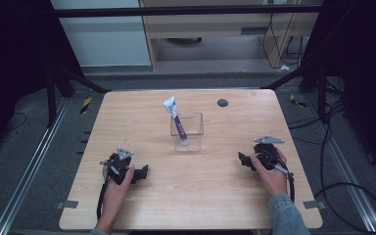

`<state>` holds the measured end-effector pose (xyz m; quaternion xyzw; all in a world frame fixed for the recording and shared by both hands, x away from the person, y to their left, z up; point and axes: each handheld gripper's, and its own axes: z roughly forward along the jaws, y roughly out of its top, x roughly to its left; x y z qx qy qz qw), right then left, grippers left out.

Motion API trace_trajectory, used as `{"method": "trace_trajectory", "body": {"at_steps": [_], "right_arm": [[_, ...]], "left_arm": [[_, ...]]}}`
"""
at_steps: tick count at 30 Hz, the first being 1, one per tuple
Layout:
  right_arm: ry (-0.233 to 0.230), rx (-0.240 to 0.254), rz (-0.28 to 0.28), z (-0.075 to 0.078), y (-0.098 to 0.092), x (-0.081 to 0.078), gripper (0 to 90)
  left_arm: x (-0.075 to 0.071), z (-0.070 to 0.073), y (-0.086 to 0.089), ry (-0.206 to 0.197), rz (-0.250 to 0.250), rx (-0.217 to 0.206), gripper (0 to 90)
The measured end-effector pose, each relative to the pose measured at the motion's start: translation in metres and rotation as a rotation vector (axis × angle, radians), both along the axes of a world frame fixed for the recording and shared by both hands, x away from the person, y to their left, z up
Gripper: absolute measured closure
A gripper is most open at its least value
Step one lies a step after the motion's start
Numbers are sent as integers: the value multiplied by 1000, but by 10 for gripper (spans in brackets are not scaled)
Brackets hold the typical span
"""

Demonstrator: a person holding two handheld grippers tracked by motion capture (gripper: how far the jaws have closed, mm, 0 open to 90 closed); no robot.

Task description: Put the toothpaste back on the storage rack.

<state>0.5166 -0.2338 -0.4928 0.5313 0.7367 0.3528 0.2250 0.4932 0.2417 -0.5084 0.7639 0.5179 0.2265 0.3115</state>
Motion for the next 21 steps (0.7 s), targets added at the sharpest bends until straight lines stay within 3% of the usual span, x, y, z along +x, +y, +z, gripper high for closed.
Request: {"method": "trace_trajectory", "body": {"at_steps": [11, 16, 21], "right_arm": [[24, -15, -12, -13, 6, 6, 133], [14, -54, -14, -18, 14, 8, 79], [25, -58, -51, -19, 18, 9, 23]], "left_arm": [[0, 0, 0, 0, 0, 0, 0], [0, 0, 0, 0, 0, 0, 0], [0, 0, 0, 0, 0, 0, 0]]}}
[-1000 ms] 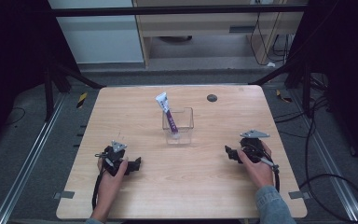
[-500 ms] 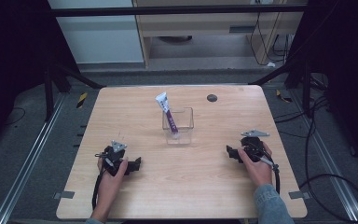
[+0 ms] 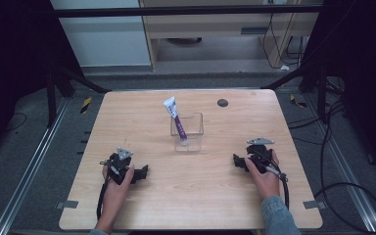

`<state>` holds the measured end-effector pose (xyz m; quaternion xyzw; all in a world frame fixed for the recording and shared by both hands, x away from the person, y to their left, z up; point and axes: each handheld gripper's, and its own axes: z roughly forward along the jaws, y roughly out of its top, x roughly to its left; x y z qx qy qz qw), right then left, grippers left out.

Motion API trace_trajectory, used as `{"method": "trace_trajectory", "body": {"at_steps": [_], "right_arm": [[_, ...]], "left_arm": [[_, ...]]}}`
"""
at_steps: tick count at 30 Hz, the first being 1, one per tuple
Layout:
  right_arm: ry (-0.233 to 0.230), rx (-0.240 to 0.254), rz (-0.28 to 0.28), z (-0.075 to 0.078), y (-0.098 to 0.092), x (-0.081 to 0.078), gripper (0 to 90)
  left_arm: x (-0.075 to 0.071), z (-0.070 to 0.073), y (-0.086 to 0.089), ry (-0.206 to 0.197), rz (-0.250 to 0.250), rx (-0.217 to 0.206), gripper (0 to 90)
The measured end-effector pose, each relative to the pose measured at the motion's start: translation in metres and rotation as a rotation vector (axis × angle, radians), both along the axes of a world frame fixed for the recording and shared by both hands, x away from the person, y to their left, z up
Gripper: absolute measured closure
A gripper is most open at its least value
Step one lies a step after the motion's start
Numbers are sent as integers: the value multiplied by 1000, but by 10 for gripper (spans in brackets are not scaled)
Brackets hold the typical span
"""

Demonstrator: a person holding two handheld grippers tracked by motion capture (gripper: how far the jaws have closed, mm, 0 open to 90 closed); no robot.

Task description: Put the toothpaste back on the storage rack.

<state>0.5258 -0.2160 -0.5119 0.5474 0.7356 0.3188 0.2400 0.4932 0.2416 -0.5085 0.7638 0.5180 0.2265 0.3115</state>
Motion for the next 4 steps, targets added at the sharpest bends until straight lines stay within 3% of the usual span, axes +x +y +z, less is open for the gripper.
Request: {"method": "trace_trajectory", "body": {"at_steps": [4], "right_arm": [[14, 0, -43, 0, 0, 0, 4]], "left_arm": [[0, 0, 0, 0, 0, 0, 0]]}}
